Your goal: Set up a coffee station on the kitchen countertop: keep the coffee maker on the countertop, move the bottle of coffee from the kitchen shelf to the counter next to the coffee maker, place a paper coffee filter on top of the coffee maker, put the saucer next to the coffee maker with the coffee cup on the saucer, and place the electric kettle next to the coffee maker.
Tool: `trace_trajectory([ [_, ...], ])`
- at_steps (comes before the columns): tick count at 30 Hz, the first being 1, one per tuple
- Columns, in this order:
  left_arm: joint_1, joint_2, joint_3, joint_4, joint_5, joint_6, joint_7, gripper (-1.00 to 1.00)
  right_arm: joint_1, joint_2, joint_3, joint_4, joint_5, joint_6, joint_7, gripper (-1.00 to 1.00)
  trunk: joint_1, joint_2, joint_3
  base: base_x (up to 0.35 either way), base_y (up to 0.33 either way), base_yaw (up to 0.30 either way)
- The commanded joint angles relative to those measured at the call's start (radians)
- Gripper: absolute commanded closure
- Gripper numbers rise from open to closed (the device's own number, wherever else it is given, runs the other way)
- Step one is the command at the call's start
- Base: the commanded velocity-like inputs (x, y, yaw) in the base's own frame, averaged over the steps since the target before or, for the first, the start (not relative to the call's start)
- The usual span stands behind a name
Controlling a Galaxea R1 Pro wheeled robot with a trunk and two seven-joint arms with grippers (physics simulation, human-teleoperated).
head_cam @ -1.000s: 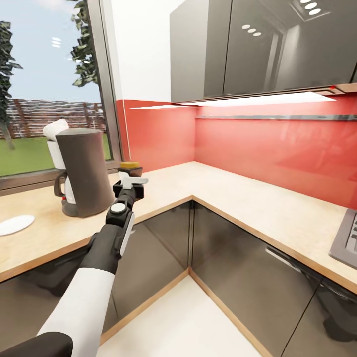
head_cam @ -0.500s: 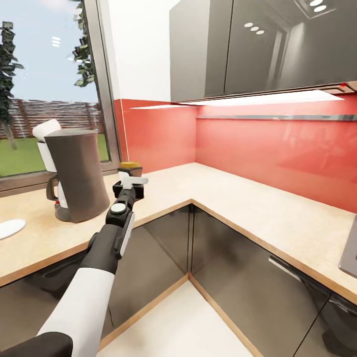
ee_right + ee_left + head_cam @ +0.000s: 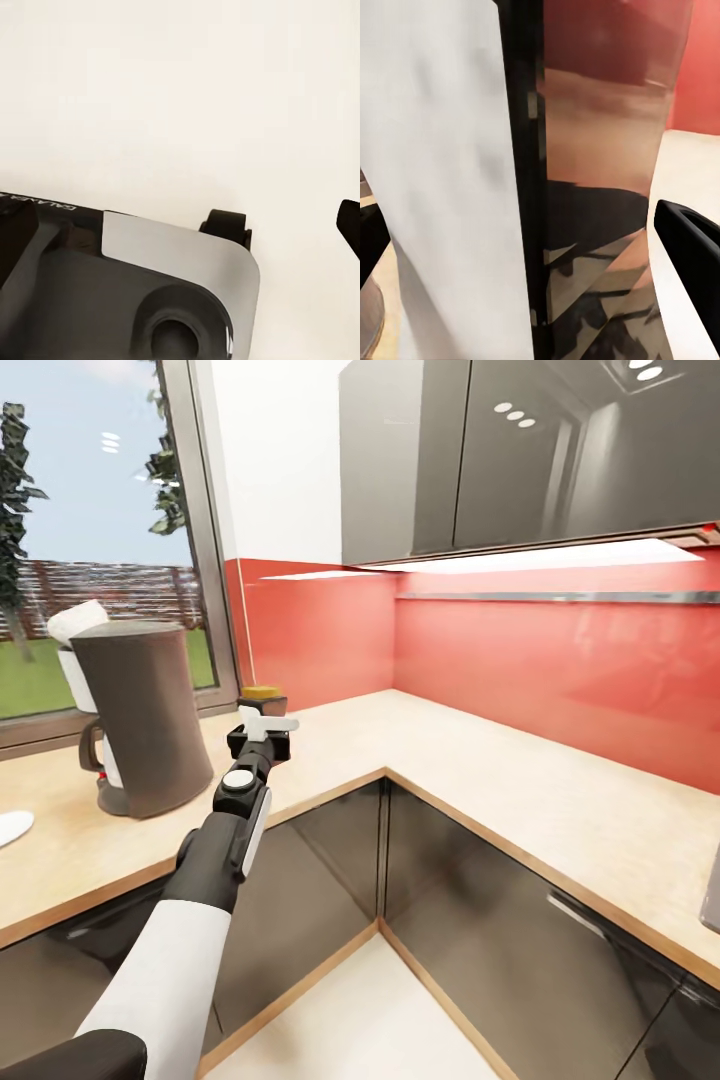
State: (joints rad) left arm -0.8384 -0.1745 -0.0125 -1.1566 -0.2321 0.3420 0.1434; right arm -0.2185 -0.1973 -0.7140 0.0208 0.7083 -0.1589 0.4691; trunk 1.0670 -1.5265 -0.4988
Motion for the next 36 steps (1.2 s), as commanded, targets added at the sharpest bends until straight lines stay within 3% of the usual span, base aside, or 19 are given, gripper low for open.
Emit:
trace_trajectory([
  [1,-0.001,0.0,-0.001,-0.001,-0.007,0.006,0.002,1.0,-0.001,-0.001,-0.008,0.002,0.01,-0.005,0.001,-1.0,0.0,-0.001,-0.001,0.114,-0.002,0.023],
  [12,-0.001,0.0,-0.001,-0.002,-0.007,0.006,0.003,1.0,-0.001,-0.001,-0.008,0.002,0.01,-0.004,0.001,-1.0,0.0,-0.001,-0.001,0.027,0.0,0.167],
  [36,-0.001,0.0,-0.001,-0.002,-0.008,0.007,0.005,1.0,-0.001,-0.001,-0.008,0.002,0.01,-0.004,0.0,-1.0,0.0,-0.001,-0.001,0.071,-0.032,0.006],
])
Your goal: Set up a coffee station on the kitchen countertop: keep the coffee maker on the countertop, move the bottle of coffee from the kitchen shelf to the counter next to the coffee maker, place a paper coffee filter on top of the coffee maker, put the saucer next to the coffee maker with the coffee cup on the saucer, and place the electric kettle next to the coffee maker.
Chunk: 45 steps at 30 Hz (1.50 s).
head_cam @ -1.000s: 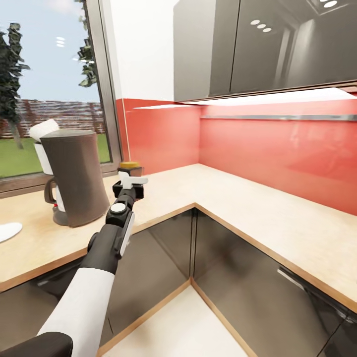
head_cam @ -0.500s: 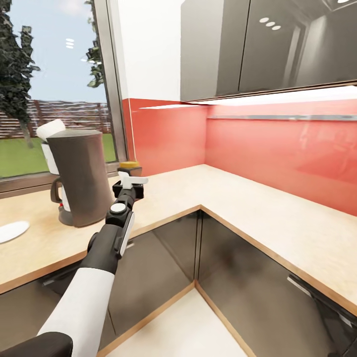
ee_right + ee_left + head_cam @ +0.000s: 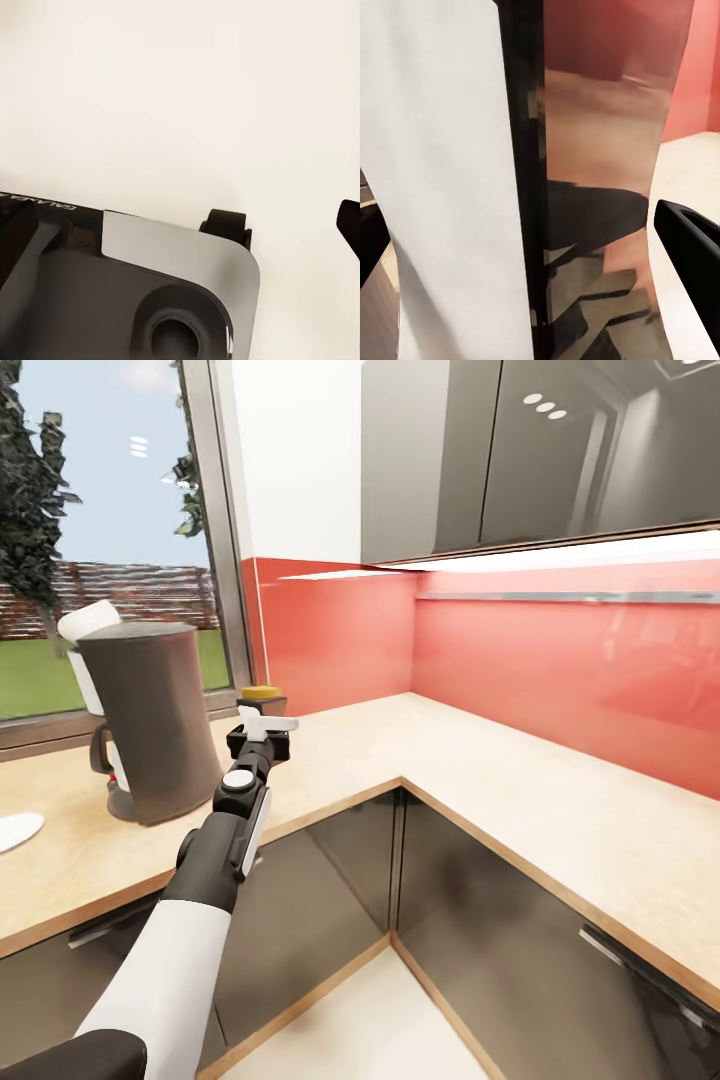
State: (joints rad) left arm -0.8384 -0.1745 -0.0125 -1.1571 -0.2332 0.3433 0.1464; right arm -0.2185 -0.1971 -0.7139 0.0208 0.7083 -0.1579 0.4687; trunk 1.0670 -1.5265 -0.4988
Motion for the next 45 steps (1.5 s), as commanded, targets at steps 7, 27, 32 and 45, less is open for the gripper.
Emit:
trace_trajectory([
  [7,-0.001,0.0,-0.001,0.0,-0.007,0.006,0.062,1.0,-0.001,-0.001,-0.008,0.002,0.01,-0.005,0.001,-1.0,0.0,-0.001,-0.001,0.102,-0.002,0.0],
  [27,-0.001,0.0,-0.001,0.03,-0.008,0.004,0.088,1.0,-0.001,-0.002,-0.008,0.002,0.01,-0.005,0.001,-1.0,0.0,-0.001,-0.001,0.003,0.0,0.0],
  [32,-0.001,0.0,0.0,0.03,-0.009,0.004,0.088,1.0,-0.001,-0.001,-0.009,0.002,0.01,-0.005,0.001,-1.0,0.0,-0.001,-0.001,0.051,0.0,0.0],
  [45,-0.001,0.0,0.0,0.031,-0.009,0.003,0.096,1.0,-0.001,-0.002,-0.008,0.002,0.01,-0.005,0.001,-1.0,0.0,-0.001,-0.001,0.104,0.0,0.0],
])
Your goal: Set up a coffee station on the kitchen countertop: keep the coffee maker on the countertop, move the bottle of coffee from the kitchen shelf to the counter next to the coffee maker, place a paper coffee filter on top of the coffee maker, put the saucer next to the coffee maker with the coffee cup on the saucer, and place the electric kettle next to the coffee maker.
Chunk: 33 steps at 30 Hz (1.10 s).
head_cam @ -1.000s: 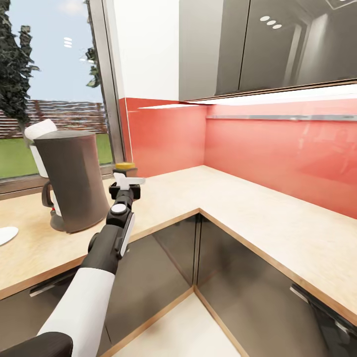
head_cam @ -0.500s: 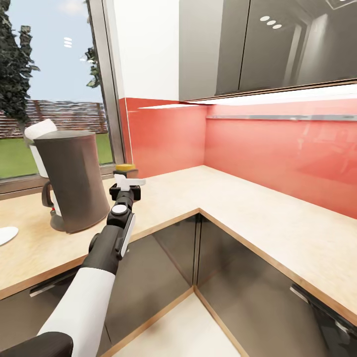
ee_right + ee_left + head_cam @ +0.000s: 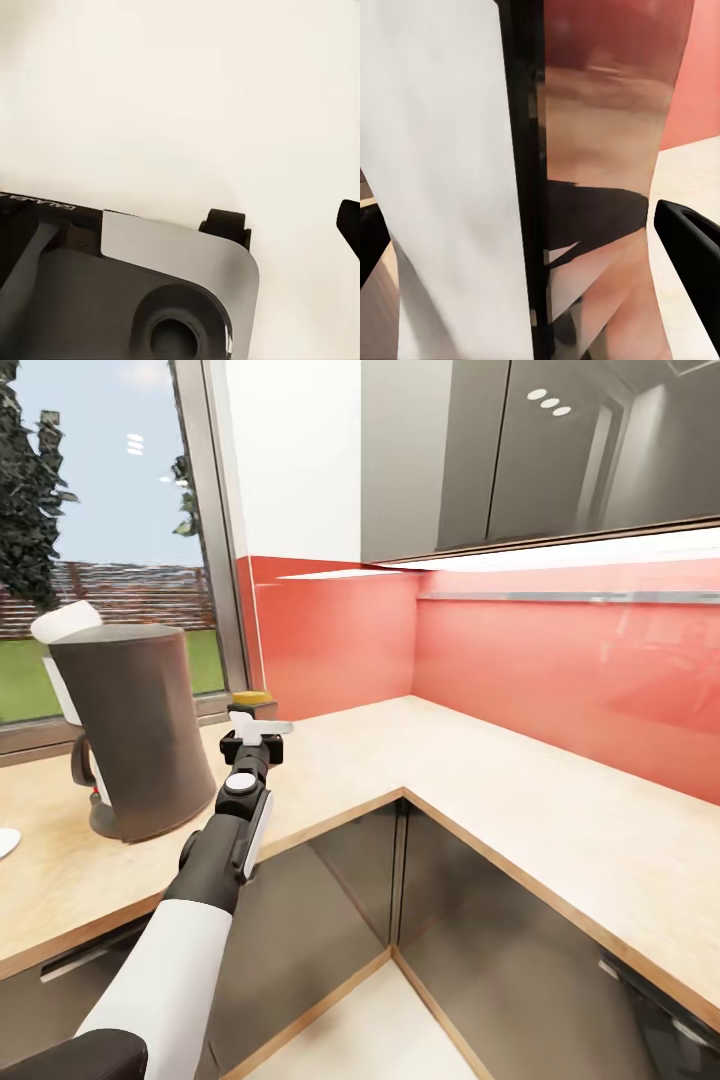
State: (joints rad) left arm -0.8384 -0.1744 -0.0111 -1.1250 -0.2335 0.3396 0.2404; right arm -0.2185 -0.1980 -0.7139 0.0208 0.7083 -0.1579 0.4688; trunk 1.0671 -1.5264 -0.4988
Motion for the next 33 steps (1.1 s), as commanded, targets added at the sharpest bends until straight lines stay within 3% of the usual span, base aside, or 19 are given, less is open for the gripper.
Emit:
trace_trajectory([
  [1,-0.001,0.0,-0.001,-0.001,-0.009,0.007,0.002,1.0,-0.001,-0.001,-0.008,0.002,0.01,-0.005,0.001,-1.0,0.0,-0.001,-0.001,0.043,0.0,0.0],
  [17,-0.001,0.0,-0.001,-0.001,-0.011,0.009,0.005,1.0,-0.001,-0.001,-0.009,0.002,0.01,-0.005,0.001,-1.0,0.0,-0.001,-0.001,0.079,0.0,0.0],
  [24,-0.001,0.0,-0.001,-0.001,-0.008,0.009,0.066,1.0,-0.001,0.0,-0.009,0.002,0.01,-0.006,0.001,-1.0,0.0,-0.001,-0.001,0.005,0.0,0.086],
  [33,-0.001,0.0,-0.002,0.0,-0.007,0.009,0.078,1.0,-0.001,-0.001,-0.008,0.002,0.01,-0.005,0.001,-1.0,0.0,-0.001,-0.001,0.0,0.0,0.026],
])
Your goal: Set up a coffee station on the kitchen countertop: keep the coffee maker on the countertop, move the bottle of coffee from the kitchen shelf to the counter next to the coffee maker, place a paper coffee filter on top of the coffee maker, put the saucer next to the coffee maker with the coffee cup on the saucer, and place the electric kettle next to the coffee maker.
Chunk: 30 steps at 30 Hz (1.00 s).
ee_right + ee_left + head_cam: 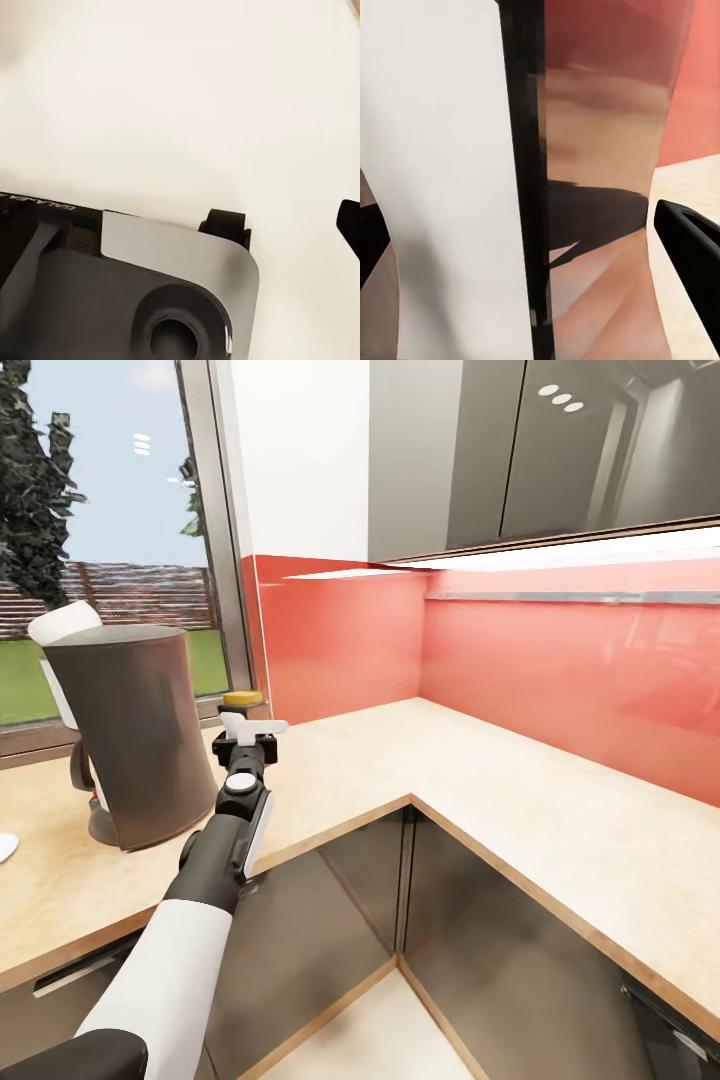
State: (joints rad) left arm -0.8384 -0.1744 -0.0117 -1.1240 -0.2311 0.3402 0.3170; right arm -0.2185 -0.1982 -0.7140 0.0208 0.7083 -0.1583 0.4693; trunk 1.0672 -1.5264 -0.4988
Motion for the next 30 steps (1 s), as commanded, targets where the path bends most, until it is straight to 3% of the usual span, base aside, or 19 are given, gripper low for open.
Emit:
trace_trajectory([
  [1,-0.001,0.0,-0.001,-0.001,-0.01,0.008,0.002,1.0,-0.001,-0.001,-0.008,0.002,0.01,-0.005,0.001,-1.0,0.0,-0.001,-0.001,0.0,0.0,0.002],
  [30,-0.001,0.0,-0.002,-0.002,-0.011,0.008,0.002,1.0,-0.001,-0.001,-0.008,0.002,0.01,-0.004,0.002,-1.0,0.0,-0.001,-0.001,0.028,-0.022,0.011],
])
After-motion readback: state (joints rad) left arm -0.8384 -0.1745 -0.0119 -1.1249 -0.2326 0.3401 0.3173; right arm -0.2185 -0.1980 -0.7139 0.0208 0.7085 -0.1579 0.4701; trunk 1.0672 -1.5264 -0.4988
